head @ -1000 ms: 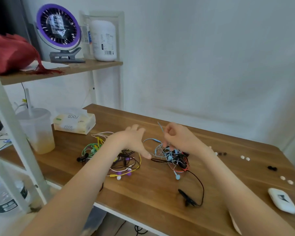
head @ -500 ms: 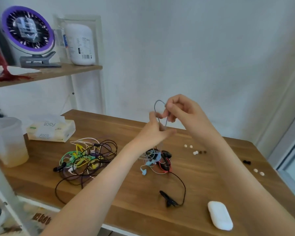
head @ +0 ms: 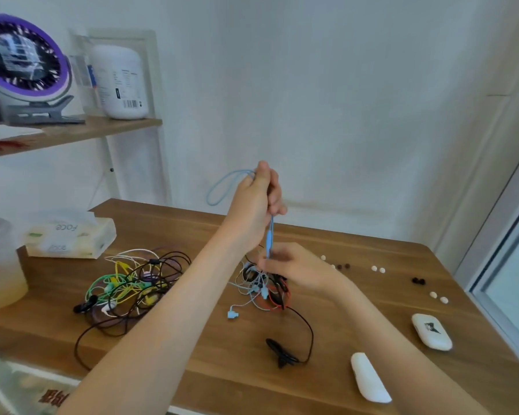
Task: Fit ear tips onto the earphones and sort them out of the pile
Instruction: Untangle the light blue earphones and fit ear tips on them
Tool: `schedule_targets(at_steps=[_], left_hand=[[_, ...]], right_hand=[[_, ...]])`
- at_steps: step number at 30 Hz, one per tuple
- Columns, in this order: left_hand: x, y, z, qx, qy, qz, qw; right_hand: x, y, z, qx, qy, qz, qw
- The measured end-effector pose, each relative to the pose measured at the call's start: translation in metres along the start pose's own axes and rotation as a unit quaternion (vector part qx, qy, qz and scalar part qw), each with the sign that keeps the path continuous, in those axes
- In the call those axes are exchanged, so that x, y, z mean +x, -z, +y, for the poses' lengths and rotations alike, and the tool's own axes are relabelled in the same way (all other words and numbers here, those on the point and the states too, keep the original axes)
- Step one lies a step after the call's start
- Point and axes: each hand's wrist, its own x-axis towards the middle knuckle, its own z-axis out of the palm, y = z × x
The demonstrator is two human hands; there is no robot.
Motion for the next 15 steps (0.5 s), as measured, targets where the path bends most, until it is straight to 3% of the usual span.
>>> schedule_targets(at_steps=[6, 12, 15], left_hand=[[-0.001, 0.011, 0.051, -0.113, -0.039, 0.031, 0.992], [-0.009, 0.027, 0.063, -0.078, -0.052, 0.033, 0.995], [-0.010, 0.035, 0.056, 0.039, -0.055, 0.031, 0.997]], right_hand=[[0.004, -0.004, 0.023, -0.098, -0.045, 0.033, 0.994], [0.008, 0.003, 0.033, -0.112, -0.038, 0.056, 0.991], [0.007, 0.008, 0.037, -0.075, -0.045, 0.065, 0.994]])
